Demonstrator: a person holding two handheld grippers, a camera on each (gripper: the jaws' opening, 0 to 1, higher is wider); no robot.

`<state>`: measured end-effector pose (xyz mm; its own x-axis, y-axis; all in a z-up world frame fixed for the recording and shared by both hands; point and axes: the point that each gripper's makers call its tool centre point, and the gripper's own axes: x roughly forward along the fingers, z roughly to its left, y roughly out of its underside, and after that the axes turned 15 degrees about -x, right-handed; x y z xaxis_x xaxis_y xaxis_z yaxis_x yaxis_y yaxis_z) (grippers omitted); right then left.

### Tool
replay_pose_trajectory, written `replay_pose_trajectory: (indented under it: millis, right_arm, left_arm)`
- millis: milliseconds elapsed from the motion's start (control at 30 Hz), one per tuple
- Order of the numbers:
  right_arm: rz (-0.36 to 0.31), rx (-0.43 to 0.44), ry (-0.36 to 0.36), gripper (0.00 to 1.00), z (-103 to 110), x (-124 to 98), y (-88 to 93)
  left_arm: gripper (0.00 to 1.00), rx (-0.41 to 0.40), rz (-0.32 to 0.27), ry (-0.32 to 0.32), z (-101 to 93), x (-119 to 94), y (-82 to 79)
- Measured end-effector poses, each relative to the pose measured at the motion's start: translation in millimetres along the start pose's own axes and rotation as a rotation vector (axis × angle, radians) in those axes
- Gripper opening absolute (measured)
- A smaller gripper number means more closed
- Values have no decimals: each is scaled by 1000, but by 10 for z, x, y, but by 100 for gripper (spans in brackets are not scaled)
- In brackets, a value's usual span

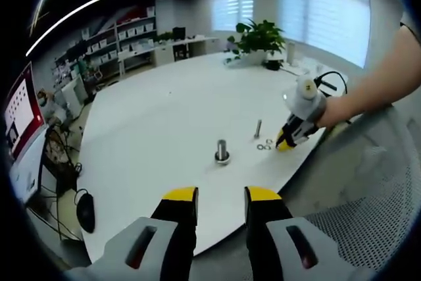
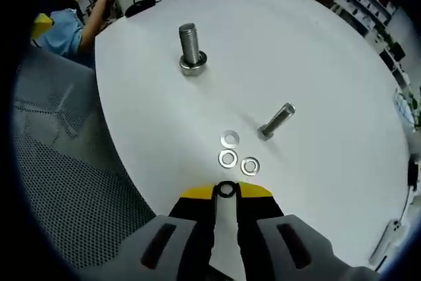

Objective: Place the washer onto the threaded stud by aligning its center hole with the stud, sliding it down to the base, and recovering from edge contact or off-axis alignment until the washer reaches the visible bottom stop.

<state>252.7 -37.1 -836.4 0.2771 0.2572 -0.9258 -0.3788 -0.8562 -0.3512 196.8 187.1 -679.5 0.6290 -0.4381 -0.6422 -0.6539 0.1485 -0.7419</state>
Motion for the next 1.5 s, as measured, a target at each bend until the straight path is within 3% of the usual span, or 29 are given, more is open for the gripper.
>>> replay_pose_trajectory:
  millis: [600,1233,1500]
  right_arm:
    - [-54,64,40,13,-259,-289,-80]
    - [-105,-8,73,13,-584,-439,-441]
    - [-111,-25,67,13,-613,-448,-521]
  left_arm:
    - [26,3,-1,0,-1,-7,-3]
    - [26,0,-4,-1,4,-7,-9]
    - [26,-1,-7,-5,10,-11,-14]
